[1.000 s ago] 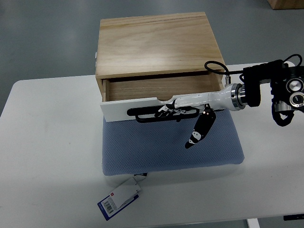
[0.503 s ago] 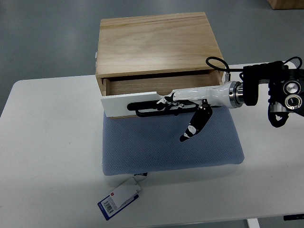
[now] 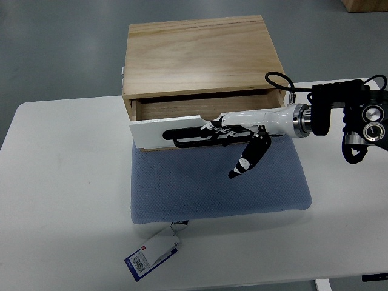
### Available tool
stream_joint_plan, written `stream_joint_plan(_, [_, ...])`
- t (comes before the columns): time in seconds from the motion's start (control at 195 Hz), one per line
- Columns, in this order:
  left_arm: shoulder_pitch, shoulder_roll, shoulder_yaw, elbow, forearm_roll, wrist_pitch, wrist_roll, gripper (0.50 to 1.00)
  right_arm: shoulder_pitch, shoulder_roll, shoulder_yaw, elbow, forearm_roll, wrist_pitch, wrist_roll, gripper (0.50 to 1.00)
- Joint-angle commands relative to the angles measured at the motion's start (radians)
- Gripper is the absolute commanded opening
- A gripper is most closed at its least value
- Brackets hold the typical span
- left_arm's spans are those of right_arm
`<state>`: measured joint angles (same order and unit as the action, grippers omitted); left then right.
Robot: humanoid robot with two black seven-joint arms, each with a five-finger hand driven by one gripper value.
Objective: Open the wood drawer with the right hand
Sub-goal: 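Hold the opened drawer by its handle with the right hand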
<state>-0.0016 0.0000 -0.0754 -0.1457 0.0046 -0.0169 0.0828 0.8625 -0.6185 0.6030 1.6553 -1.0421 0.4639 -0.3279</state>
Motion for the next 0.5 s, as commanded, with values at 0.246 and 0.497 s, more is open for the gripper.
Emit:
stream_joint_plan(0.246, [0.0,0.0,0.0,0.0,0.0,0.0,0.0,1.0,-0.034,-0.003,0.009,0.0,0.004,-0.037,0.024,0.919])
stream_joint_plan(0.497, [0.0,0.0,0.0,0.0,0.0,0.0,0.0,1.0,-0.036,-0.001,0.008,0.001,0.0,-0.044,0.03,0.919])
